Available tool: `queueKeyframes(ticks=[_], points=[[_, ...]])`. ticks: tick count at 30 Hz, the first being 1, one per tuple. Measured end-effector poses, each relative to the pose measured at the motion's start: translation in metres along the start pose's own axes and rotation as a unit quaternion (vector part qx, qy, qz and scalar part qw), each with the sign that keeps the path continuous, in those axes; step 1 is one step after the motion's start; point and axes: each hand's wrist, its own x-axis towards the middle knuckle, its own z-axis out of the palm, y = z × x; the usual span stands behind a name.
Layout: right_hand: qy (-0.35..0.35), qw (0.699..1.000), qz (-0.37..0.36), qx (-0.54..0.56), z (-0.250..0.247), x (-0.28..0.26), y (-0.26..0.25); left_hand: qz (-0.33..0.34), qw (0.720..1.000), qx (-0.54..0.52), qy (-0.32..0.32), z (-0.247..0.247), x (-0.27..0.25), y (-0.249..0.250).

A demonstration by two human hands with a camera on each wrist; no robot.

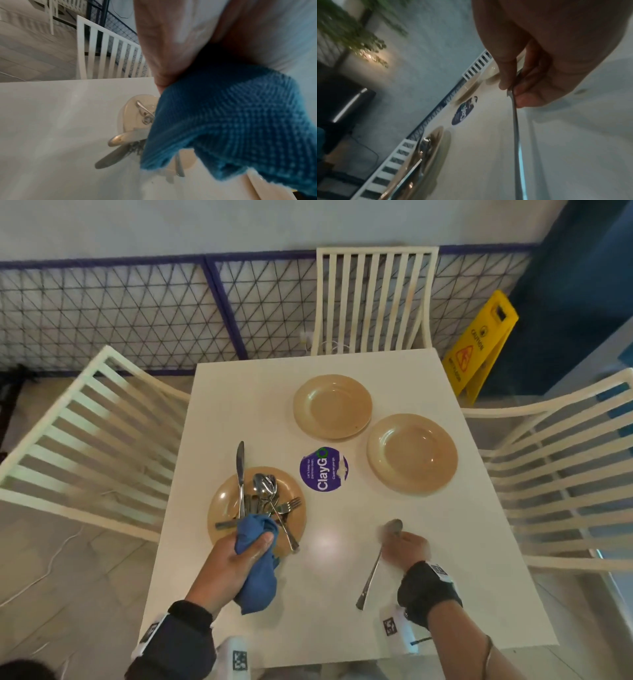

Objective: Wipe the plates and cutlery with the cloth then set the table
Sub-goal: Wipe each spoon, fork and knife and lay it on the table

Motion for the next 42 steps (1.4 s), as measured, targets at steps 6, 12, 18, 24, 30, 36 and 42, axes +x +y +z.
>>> queueKeyframes(ticks=[6, 12, 18, 24, 30, 36, 42], points=[[0.047, 0.985, -0.034, -0.163, 0.015, 0.008, -0.017, -0.005, 0.998, -0.004, 0.061, -0.037, 0.003, -0.016], [0.107, 0.955, -0.081, -0.265, 0.021, -0.015, -0.033, -0.019, 0.996, -0.033, 0.077, -0.063, 0.017, -0.031], [0.045, 0.891, -0.247, -0.379, 0.081, -0.067, -0.027, -0.027, 0.994, -0.046, 0.098, -0.075, 0.031, -0.037], [-0.075, 0.814, -0.316, -0.482, 0.163, -0.088, -0.028, -0.034, 0.993, -0.038, 0.107, -0.083, 0.040, -0.046], [-0.060, 0.777, -0.294, -0.553, 0.198, -0.081, -0.035, -0.030, 0.994, -0.024, 0.103, -0.086, 0.038, -0.051], [-0.127, 0.835, -0.223, -0.486, 0.197, -0.081, -0.054, -0.033, 0.993, -0.061, 0.093, -0.077, 0.031, -0.036], [-0.244, 0.902, -0.184, -0.305, 0.175, -0.095, -0.064, -0.037, 0.984, -0.160, 0.075, -0.058, 0.037, -0.015]])
